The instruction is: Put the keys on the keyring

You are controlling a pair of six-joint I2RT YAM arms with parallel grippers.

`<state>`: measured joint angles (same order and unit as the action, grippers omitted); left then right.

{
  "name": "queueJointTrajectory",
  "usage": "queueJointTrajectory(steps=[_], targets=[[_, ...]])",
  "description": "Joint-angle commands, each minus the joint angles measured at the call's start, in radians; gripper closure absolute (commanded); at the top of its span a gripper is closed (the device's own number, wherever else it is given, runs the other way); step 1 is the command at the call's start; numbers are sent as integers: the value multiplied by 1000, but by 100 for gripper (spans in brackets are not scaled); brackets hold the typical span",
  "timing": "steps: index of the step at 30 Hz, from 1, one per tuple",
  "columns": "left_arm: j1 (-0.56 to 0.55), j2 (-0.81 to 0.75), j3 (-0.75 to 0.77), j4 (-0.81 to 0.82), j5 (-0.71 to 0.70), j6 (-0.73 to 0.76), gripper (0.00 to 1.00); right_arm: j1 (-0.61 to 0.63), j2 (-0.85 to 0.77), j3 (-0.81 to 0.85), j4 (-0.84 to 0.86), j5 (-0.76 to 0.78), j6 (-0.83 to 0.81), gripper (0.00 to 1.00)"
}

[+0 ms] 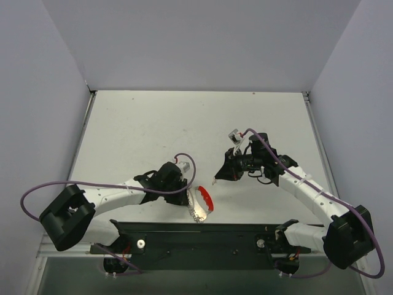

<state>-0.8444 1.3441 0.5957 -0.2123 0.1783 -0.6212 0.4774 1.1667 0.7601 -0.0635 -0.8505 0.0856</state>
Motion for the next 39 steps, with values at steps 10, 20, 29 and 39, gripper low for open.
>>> queueJointTrajectory(steps=[10, 20, 29, 39], targets=[[5, -33, 50, -21, -7, 21, 59, -6, -1, -1, 41, -33, 3, 100], [2, -5, 52, -13, 21, 20, 62, -8, -4, -4, 44, -35, 8, 100], [2, 24, 46, 17, 41, 5, 63, -6, -7, -8, 45, -35, 8, 100], [2, 35, 46, 27, 49, 3, 68, -6, -9, -10, 44, -35, 9, 100]])
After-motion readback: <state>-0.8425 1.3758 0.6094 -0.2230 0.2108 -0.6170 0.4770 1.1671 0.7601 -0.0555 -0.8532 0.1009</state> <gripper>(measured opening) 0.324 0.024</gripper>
